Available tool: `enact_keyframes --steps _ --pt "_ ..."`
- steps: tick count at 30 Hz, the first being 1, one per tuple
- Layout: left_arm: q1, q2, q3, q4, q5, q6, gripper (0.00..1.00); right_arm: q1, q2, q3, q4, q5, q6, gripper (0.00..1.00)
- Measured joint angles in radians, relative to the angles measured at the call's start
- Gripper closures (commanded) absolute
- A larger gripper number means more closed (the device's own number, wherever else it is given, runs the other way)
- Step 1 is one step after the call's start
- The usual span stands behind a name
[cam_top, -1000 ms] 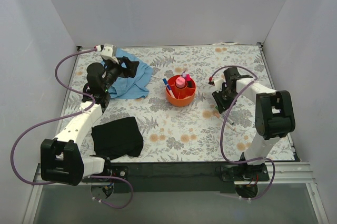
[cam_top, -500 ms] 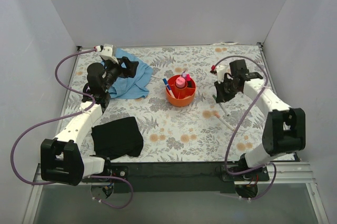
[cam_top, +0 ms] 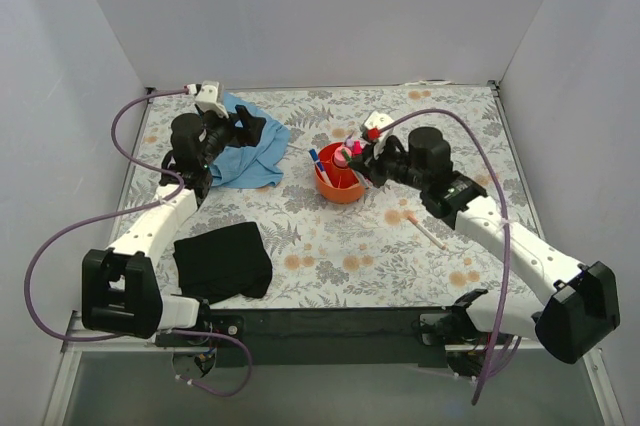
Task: Sort the stationery into containers
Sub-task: Place the pen in the storage box.
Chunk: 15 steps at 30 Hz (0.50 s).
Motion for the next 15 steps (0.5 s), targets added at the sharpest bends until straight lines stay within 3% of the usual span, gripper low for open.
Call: enact_keyframes --steps 5,15 --pt "0.0 0.058 0.051 -0.051 -0.007 0.009 0.28 0.115 0.053 -0.095 0.293 0.098 0.06 0.99" --pt "0.0 0.154 0.121 -0.094 -0.02 0.043 0.28 0.127 0.185 -0.135 0.65 0.115 0.135 0.99"
